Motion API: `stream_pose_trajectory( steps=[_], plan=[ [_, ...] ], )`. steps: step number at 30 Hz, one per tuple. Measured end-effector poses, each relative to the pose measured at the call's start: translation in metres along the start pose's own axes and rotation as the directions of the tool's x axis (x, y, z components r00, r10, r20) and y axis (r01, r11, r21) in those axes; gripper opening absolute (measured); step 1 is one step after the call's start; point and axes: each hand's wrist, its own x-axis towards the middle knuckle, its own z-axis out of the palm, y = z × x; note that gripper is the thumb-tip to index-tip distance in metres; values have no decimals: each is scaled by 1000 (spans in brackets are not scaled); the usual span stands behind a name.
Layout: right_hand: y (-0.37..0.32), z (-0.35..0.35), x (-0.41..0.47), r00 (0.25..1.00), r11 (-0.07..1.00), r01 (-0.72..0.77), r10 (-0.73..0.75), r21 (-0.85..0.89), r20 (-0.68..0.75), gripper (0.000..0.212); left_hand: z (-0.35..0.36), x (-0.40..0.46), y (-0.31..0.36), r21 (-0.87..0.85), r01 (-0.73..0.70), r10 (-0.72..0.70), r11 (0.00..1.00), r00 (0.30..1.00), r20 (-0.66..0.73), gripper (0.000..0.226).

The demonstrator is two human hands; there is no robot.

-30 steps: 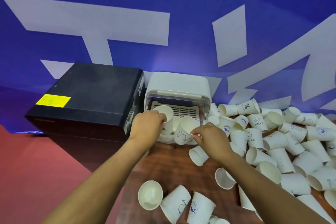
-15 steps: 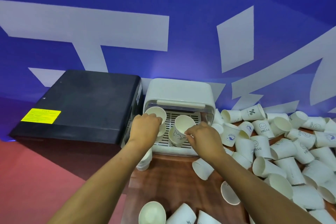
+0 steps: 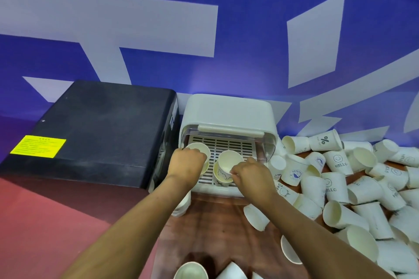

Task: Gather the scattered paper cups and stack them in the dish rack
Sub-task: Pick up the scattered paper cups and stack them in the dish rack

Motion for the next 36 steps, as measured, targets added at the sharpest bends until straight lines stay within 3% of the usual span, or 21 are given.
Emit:
stream_pose_trajectory(
  steps=[10, 13, 22, 26, 29, 36],
  plan=[
    [-1, 14, 9, 997, 994, -30, 23, 108, 72, 30, 15, 9, -2, -22, 25, -23, 999, 995, 98, 23],
    [-1, 17, 9, 992, 990, -43, 26, 133, 126, 38, 20, 13, -1, -42, 14, -9, 999, 992, 125, 31],
    [12, 8, -13, 997, 981, -30, 16, 192, 72, 39, 7, -1, 5, -159, 1, 7, 987, 999, 50, 37],
    [28, 4, -42, 987, 927, -149, 159, 344, -2, 35, -4, -34, 19, -387, -3, -18, 922, 998, -52, 40],
    [37, 6, -67, 974, 893, -214, 225, 395, 20, 32, 1, -62, 39, -536, -50, -5, 842, 995, -101, 38],
    [50, 5, -112, 938, 835, -320, 344, 448, 29, 31, 9, -79, 78, -603, -81, 51, 793, 997, -66, 35]
  ],
)
